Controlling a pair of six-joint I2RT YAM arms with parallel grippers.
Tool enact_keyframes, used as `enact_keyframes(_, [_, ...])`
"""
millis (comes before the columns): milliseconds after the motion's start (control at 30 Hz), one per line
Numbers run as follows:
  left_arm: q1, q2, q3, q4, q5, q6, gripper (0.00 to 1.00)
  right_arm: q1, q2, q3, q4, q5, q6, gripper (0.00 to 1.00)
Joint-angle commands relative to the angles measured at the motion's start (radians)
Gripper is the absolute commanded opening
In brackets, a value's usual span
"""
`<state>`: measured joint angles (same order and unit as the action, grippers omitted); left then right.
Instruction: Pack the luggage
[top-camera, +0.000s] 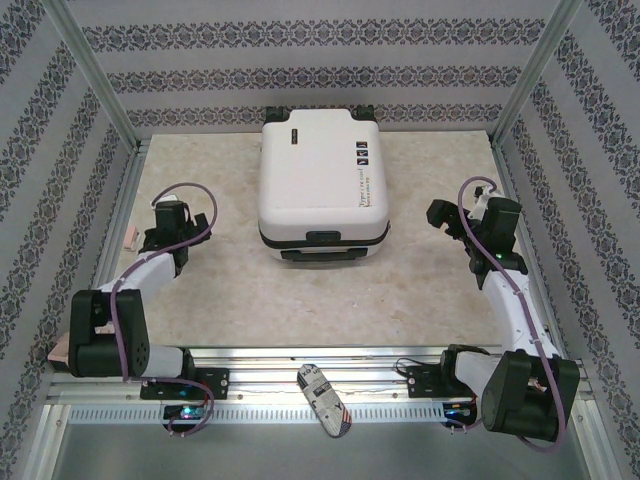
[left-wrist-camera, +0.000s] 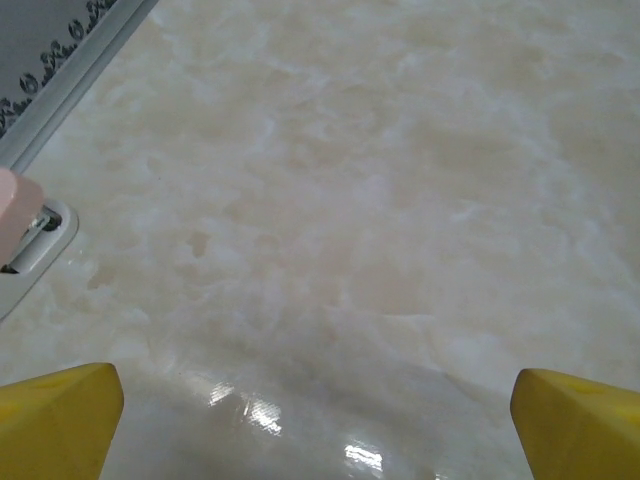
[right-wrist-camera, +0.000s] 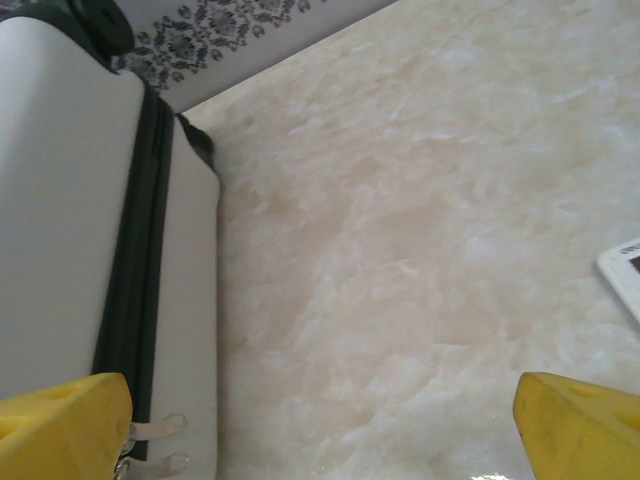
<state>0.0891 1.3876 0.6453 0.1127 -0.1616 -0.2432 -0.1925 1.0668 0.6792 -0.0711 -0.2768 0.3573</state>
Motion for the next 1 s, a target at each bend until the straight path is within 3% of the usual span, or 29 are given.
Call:
enact_keyframes(0, [0.02,0.025,-0.057,0.249,0.073,0.004,1.0,0.001,0.002,-0.008,0.019,0.094,0.035,0.98])
enact_keyframes(167, [0.02,0.065,-0.189,0.552,0.139,0.076,1.0,0.024,0.031,-0.003,0.024,0.213,0.079,0.98])
enact_keyframes(333, [0.019,0.08,-0.32,0.833,0.235,0.129,1.0,0.108,0.025,-0.053,0.119,0.465,0.036,0.98])
enact_keyframes(433, [0.019,0.123,-0.35,0.931,0.31,0.156,1.0,0.128,0.02,-0.107,0.247,0.433,-0.07,0.98])
enact_keyframes(533, [0.003,0.238,-0.354,1.076,0.299,0.167,0.99,0.142,0.023,-0.174,0.383,0.434,-0.138,0.98])
enact_keyframes(600, [0.0,0.178,-0.329,0.92,0.286,0.172,0.99,0.149,0.028,-0.206,0.439,0.432,-0.178,0.98])
enact_keyframes(667, [-0.016,0.217,-0.308,0.956,0.277,0.188,0.99,0.151,0.044,-0.217,0.453,0.439,-0.202,0.98])
enact_keyframes(733, [-0.02,0.193,-0.287,0.871,0.28,0.195,0.99,0.154,0.074,-0.225,0.475,0.413,-0.211,0.98])
enact_keyframes(833, [-0.025,0.202,-0.297,0.906,0.261,0.193,0.99,0.16,0.115,-0.265,0.568,0.36,-0.228,0.98])
enact_keyframes(967, [-0.025,0.201,-0.309,0.924,0.247,0.188,0.99,0.157,0.181,-0.401,0.834,0.414,-0.194,0.98])
